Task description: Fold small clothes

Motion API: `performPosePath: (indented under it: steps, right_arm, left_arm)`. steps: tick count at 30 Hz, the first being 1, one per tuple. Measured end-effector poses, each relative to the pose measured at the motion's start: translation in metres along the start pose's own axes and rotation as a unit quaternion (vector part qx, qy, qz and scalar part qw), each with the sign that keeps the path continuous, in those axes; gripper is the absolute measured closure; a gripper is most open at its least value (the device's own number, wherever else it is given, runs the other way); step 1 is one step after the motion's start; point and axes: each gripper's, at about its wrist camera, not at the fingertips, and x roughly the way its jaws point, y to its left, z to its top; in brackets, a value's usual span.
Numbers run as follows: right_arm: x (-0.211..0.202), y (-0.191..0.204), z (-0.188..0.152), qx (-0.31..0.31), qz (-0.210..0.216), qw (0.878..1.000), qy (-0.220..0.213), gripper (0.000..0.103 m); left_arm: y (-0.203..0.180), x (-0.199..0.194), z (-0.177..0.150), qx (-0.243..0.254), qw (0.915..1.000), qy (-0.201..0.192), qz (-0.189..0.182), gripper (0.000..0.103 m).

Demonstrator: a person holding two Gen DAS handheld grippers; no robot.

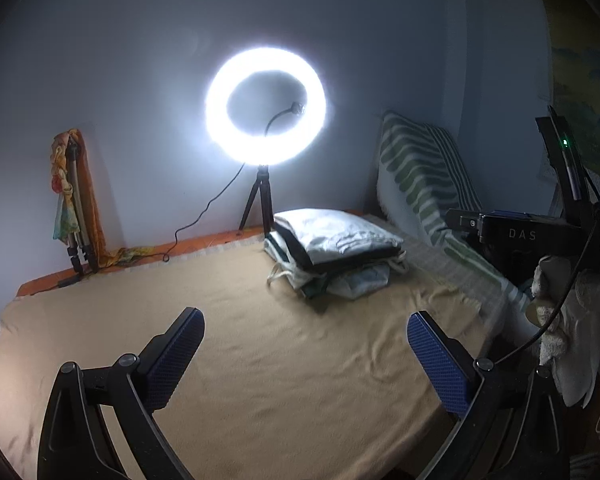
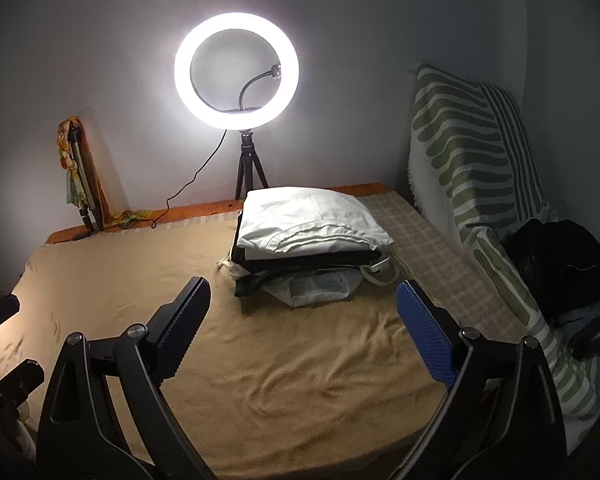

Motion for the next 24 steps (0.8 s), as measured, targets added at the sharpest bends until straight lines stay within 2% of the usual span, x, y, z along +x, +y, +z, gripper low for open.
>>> performPosePath:
  steps: [10, 15, 24]
  right_arm:
    - [-0.003, 0.022, -0.049, 0.022, -0.002, 1.000, 0.012, 0.001]
    - [0.003, 0.030, -0.059, 0.017, -0.018, 1.000, 0.008, 0.001]
    - [-0.001, 0.024, -0.067, 0.055, 0.005, 0.998, -0.009, 0.000]
  left_arm:
    - [-0.004, -0.013, -0.026, 0.007, 0.9998, 0.016, -0.008, 0.000]
    - [-0.006, -0.009, -0.033, 0.004, 0.9993, 0.036, -0.007, 0.000]
    - [-0.001, -0.011, -0.039, 0.012, 0.9989, 0.045, 0.008, 0.000]
